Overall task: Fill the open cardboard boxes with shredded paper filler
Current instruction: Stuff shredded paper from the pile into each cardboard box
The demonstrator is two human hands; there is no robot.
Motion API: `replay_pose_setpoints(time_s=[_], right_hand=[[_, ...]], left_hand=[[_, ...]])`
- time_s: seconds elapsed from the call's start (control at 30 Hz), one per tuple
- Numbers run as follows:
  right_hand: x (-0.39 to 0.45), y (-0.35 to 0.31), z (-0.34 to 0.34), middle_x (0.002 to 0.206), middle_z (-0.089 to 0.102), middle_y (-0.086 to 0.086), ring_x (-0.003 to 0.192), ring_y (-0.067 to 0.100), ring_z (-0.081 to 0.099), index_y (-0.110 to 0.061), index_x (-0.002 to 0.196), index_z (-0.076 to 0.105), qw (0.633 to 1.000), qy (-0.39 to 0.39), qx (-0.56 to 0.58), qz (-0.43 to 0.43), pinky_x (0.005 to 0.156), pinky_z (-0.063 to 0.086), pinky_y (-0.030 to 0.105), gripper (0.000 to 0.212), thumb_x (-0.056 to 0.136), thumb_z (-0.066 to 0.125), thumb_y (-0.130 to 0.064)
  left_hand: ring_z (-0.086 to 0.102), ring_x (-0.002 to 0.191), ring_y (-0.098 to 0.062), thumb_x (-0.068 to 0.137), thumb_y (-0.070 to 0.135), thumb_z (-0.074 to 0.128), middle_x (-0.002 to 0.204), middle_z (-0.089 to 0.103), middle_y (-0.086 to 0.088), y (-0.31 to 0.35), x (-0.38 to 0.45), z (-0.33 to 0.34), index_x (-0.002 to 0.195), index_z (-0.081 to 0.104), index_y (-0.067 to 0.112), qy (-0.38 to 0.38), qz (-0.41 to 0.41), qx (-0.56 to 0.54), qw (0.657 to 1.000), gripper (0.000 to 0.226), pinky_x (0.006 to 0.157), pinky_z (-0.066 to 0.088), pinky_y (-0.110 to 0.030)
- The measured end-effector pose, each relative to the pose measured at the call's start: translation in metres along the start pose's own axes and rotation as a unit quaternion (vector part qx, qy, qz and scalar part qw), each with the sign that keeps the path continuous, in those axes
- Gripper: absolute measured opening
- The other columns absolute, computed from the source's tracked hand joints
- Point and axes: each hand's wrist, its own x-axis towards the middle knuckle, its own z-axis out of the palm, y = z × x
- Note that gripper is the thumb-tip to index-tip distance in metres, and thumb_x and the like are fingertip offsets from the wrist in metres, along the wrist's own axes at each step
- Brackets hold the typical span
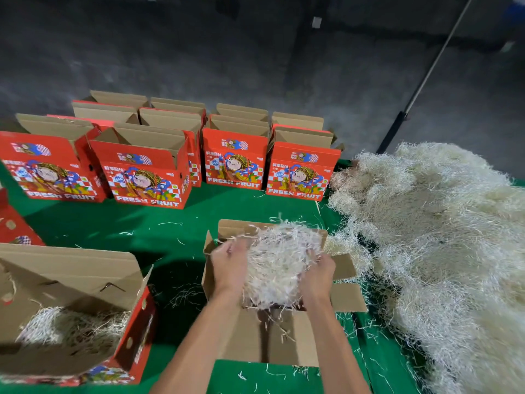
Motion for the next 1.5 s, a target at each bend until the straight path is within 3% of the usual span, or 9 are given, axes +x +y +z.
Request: replay_pose_setpoints(time_s=[0.17,0.23,0.33,0.5,0.7,1.03,1.13,1.23,1.5], right_hand=[[0.011,0.0,-0.002,0.145,0.035,0.014,0.097,0.023,0.063,-0.006,0.146,0.041,0.997,0.005,-0.074,0.014,0.099,0.042,0.041,0.041,0.105,0.037,-0.006],[-0.003,0.005,0.014,0.133,0.056,0.002,0.088,0.008,0.058,-0.012,0.146,0.041,0.992,-0.074,-0.1,-0.026,0.068,0.039,0.012,0.043,0.103,0.039,-0.006],[-0.013,0.01,0.022,0.071,0.06,-0.016,0.048,0.001,0.046,-0.038,0.108,0.065,0.988,-0.108,-0.072,-0.089,0.041,0.036,0.015,0.019,0.102,0.055,-0.023],[0.016,-0.001,-0.019,0.041,0.036,-0.009,0.039,0.008,0.026,-0.016,0.069,0.07,0.992,0.052,-0.042,-0.105,0.036,0.024,0.019,0.044,0.096,0.055,-0.048],[0.0,-0.004,-0.001,0.109,0.056,-0.031,0.099,-0.013,0.053,-0.047,0.122,0.052,0.995,-0.058,-0.063,-0.057,0.095,0.048,0.032,0.045,0.089,0.041,-0.075],[0.007,-0.003,-0.001,0.077,0.043,-0.013,0.065,0.008,0.036,-0.035,0.132,0.041,0.991,-0.082,-0.069,-0.085,0.059,0.042,0.022,0.069,0.079,0.063,-0.074],[0.006,-0.006,-0.011,0.052,0.047,-0.013,0.05,0.009,0.035,-0.02,0.077,0.054,0.997,-0.003,0.005,-0.071,0.042,0.034,0.017,0.056,0.075,0.059,-0.076],[0.011,-0.01,-0.023,0.106,0.063,-0.013,0.096,0.013,0.057,-0.023,0.125,0.057,0.997,0.006,0.071,0.01,0.092,0.049,0.036,0.083,0.075,0.047,-0.089],[-0.014,0.0,0.004,0.106,0.074,-0.003,0.101,0.033,0.069,-0.033,0.111,0.068,0.974,-0.194,-0.066,-0.094,0.089,0.057,0.045,0.026,0.102,0.053,-0.014]], left_hand=[[0.056,0.088,-0.002,0.074,0.086,0.053,0.101,0.06,0.02,0.015,-0.002,0.0,0.113,0.055,0.035,-0.075,-0.068,-0.047,0.994,0.065,0.083,0.043,-0.029],[0.051,0.098,0.003,0.082,0.075,0.058,0.116,0.051,0.027,0.001,-0.017,0.015,0.132,0.042,0.041,-0.14,-0.072,-0.036,0.987,0.062,0.094,0.041,-0.034],[0.052,0.067,-0.005,0.096,0.025,0.062,0.089,0.057,0.002,-0.014,-0.022,0.022,0.128,0.047,0.008,-0.086,-0.074,-0.013,0.993,0.039,0.06,0.047,-0.027],[0.046,0.062,-0.016,0.068,0.086,0.06,0.069,0.05,0.007,0.012,0.007,-0.016,0.091,0.049,0.019,0.04,-0.062,-0.032,0.997,0.071,0.067,0.04,-0.035],[0.054,0.095,-0.007,0.07,0.096,0.037,0.105,0.063,0.01,0.018,-0.017,0.008,0.128,0.057,0.033,-0.117,-0.057,-0.04,0.991,0.088,0.089,0.048,-0.038],[0.035,0.046,-0.006,0.077,0.075,0.062,0.059,0.032,0.009,0.008,-0.003,0.0,0.116,0.064,0.018,-0.046,0.02,0.016,0.999,0.069,0.055,0.034,-0.026],[0.026,0.044,-0.01,0.071,0.069,0.071,0.053,0.031,0.01,0.011,0.005,-0.003,0.076,0.061,0.021,0.008,-0.017,-0.119,0.993,0.049,0.048,0.024,-0.028],[0.039,0.051,-0.011,0.076,0.065,0.07,0.063,0.051,0.006,0.016,0.016,-0.016,0.094,0.068,0.024,-0.003,-0.075,-0.166,0.983,0.044,0.053,0.033,-0.027],[0.058,0.116,-0.006,0.058,0.087,0.07,0.128,0.06,0.018,0.011,-0.022,0.017,0.126,0.056,0.036,-0.174,-0.042,0.007,0.984,0.086,0.096,0.047,-0.036]])
